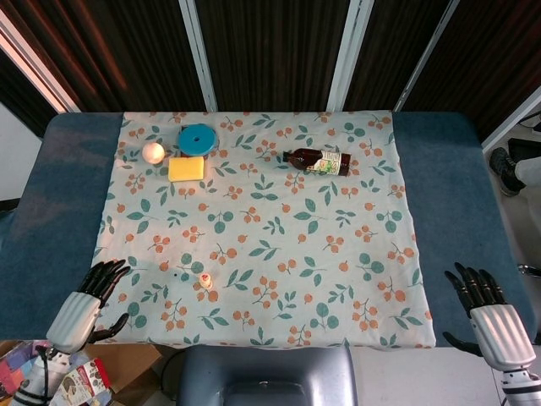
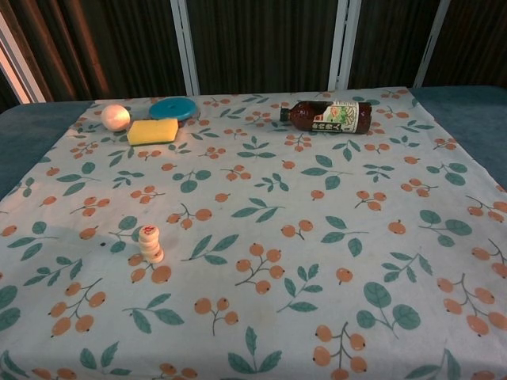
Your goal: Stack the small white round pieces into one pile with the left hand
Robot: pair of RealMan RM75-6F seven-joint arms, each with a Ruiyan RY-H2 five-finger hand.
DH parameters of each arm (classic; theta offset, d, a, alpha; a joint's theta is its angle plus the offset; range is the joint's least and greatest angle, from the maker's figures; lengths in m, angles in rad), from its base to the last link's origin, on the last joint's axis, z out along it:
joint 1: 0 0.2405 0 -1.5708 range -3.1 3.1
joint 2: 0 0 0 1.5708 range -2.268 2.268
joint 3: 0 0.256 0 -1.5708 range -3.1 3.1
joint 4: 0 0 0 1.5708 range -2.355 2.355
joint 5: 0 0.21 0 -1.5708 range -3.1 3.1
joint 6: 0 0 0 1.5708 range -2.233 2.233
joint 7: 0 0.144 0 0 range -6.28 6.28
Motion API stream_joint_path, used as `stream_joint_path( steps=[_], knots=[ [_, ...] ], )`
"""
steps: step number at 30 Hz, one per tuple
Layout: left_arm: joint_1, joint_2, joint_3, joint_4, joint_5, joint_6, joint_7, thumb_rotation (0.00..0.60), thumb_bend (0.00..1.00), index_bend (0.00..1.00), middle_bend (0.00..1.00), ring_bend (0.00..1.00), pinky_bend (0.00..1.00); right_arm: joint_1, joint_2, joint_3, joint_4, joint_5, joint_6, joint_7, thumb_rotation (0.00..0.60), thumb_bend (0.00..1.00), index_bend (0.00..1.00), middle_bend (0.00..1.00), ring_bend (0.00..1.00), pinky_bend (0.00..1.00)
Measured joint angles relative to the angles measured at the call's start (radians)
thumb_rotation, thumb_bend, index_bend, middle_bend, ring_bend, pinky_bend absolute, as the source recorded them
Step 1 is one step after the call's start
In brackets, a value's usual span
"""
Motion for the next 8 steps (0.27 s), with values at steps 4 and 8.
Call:
stream_joint_path(
  steps=[4,8],
  knots=[
    [0.004,0.020,0.005,0.006,0.025,-0.010,0.010,0.600,0.38,0.04,0.01,0.00,0.00,0.000,-0.001,-0.001,-0.003,-0.002,0.001,-0.004,0.600,0.07,0.00,0.00,0.00,0.00],
    [0.003,0.037,-0.001,-0.005,-0.005,-0.043,0.037,0.600,0.38,0.04,0.01,0.00,0.00,-0.002,0.002,0.002,0.001,0.001,0.009,0.011,0.600,0.07,0.00,0.00,0.00,0.00]
  ],
)
